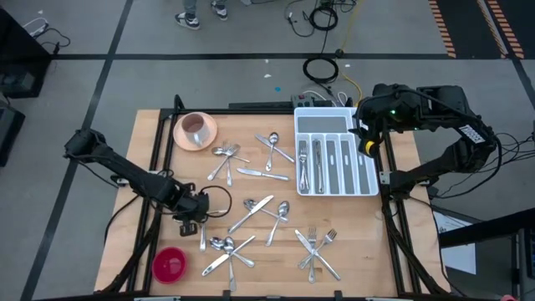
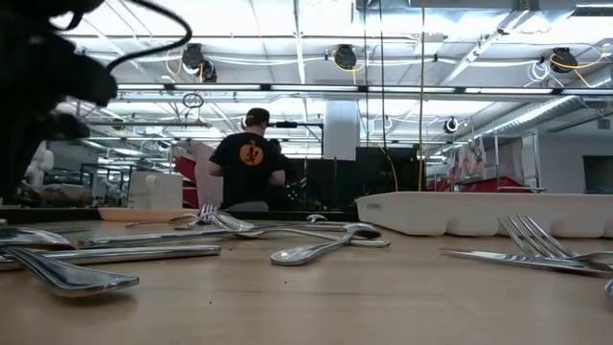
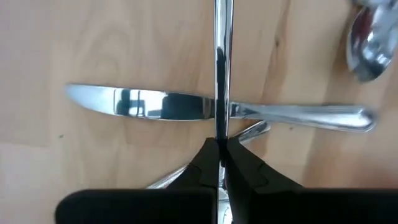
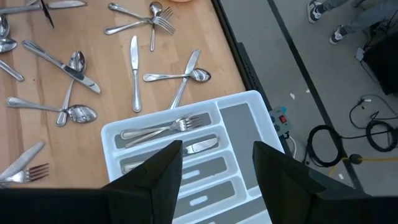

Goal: Sort silverware
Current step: Put the silver spoon into the white silverware tray

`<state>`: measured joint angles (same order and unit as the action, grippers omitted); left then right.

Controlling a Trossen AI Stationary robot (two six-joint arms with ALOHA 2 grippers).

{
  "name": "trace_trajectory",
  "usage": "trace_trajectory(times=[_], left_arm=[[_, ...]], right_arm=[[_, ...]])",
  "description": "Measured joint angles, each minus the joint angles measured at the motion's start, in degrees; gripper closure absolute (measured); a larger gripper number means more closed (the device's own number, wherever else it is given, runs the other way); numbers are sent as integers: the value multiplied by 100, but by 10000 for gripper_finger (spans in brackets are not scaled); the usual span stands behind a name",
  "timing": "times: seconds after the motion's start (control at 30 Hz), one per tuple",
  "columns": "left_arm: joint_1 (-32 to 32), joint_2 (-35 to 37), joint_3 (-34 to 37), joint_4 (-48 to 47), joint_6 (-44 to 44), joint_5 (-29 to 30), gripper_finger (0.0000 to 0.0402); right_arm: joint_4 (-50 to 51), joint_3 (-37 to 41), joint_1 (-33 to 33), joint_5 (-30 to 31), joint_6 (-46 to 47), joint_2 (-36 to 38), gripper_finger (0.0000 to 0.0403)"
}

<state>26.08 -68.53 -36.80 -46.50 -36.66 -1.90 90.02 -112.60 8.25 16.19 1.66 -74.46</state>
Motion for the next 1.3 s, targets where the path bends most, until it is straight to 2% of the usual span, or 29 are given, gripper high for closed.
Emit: trace_trajectory(times=[0.1, 0.17, 0.3, 0.5, 0.67, 0.8, 0.9, 1.03, 1.3], left_arm=[[-95, 0, -464, -237, -49, 259, 390], [-235, 4, -770, -306, 47, 653, 390], [-753, -19, -1308, -331, 851, 1330, 391], [-1910, -518, -1873, -176, 3241, 1462, 391], [-3008, -1109, -2414, 735, 5316, 1553, 391], [-3629, -1737, -3102, 1480, 6985, 1554, 391], [-3897, -2289, -3785, 1830, 8238, 1499, 391], [-4103, -3091, -4811, 1934, 9498, 1316, 391], [-4139, -4517, -6447, 1943, 11843, 772, 391]], right_arm=[[-1, 0, 0, 22, -81, 0, 215], [0, 0, 0, 30, -119, 0, 215], [0, 0, 0, 44, -108, 0, 215], [0, 0, 0, 37, -102, 0, 215], [0, 0, 0, 24, 41, 0, 215], [0, 0, 0, 22, 67, 0, 215], [0, 0, 0, 22, 67, 0, 215], [0, 0, 0, 22, 88, -1, 215], [0, 0, 0, 20, 306, -2, 215]])
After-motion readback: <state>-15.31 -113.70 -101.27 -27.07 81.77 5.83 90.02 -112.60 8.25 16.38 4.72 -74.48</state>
